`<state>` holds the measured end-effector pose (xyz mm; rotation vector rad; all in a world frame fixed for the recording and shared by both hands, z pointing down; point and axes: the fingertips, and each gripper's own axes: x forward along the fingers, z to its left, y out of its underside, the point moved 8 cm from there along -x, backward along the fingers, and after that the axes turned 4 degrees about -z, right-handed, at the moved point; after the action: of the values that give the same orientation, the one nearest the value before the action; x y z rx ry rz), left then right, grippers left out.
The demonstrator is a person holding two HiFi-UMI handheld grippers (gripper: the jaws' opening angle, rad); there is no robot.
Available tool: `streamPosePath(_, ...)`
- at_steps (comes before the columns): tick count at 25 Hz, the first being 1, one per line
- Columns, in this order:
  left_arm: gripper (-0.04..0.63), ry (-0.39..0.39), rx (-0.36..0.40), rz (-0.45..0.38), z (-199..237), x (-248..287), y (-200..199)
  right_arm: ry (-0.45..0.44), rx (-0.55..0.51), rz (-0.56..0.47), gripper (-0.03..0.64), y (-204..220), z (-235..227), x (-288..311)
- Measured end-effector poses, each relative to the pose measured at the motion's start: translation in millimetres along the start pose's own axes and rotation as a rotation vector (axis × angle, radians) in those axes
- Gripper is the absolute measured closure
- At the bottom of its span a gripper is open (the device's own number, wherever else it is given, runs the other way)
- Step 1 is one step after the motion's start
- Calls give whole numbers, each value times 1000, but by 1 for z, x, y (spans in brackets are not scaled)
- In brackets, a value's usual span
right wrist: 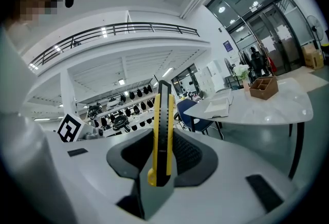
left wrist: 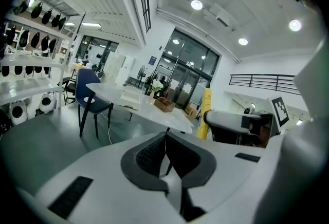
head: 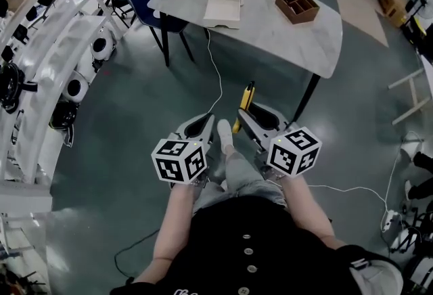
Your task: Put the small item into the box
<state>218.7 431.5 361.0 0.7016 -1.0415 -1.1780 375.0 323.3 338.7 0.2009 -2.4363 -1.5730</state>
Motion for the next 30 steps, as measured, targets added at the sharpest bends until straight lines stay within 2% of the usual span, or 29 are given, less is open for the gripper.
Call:
streamPosePath(14, 577, -52, -33, 6, 66, 59, -32, -49, 13, 36, 499, -23, -48, 90)
streamPosePath(24, 577, -86, 7, 2, 111, 112, -88, -85, 38, 39, 499, -55, -91, 172)
streamPosePath(30, 577, -93, 12, -28, 136, 147, -121, -118, 39, 60, 499, -74, -116, 215)
